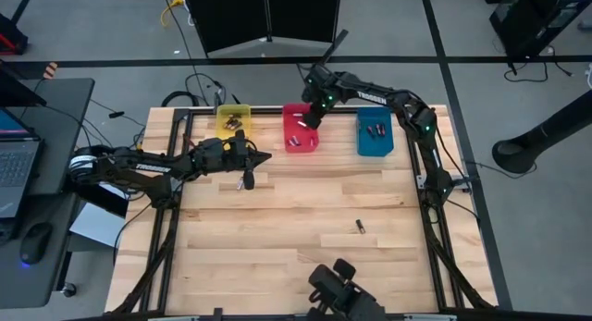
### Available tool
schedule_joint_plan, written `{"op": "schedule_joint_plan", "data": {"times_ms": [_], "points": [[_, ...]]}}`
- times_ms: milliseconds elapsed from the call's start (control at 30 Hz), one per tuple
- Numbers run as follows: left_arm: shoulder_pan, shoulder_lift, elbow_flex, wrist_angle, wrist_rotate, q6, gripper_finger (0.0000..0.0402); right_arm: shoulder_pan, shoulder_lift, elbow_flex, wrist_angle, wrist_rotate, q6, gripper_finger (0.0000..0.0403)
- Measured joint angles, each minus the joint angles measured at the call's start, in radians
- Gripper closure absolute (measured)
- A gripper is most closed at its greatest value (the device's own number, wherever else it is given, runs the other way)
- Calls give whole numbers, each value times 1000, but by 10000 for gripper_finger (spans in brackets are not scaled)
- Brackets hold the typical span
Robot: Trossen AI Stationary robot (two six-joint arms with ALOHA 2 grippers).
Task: Sort batteries
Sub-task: Adjust the red bin, then put the brown battery into the yellow bin
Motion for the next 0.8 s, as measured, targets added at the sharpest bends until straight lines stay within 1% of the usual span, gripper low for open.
{"op": "schedule_joint_plan", "data": {"times_ms": [133,367,467,567,667,733,800], "points": [[0,0,0,-1,0,0,389,4,0,0,-30,-1,18,395],[0,0,0,-5,0,0,389,26,-23,6,-10,-2,3,395],[0,0,0,-9,0,1,389,47,-68,10,-14,-2,-22,395],[0,0,0,-12,0,4,389,88,-141,10,-47,-1,-28,395],[-7,0,0,-16,4,6,389,158,-239,-47,-80,25,-19,395],[-23,0,0,-18,4,28,389,217,-309,-133,-69,58,5,395],[-41,0,0,-20,4,51,389,283,-384,-248,-26,92,62,395]]}}
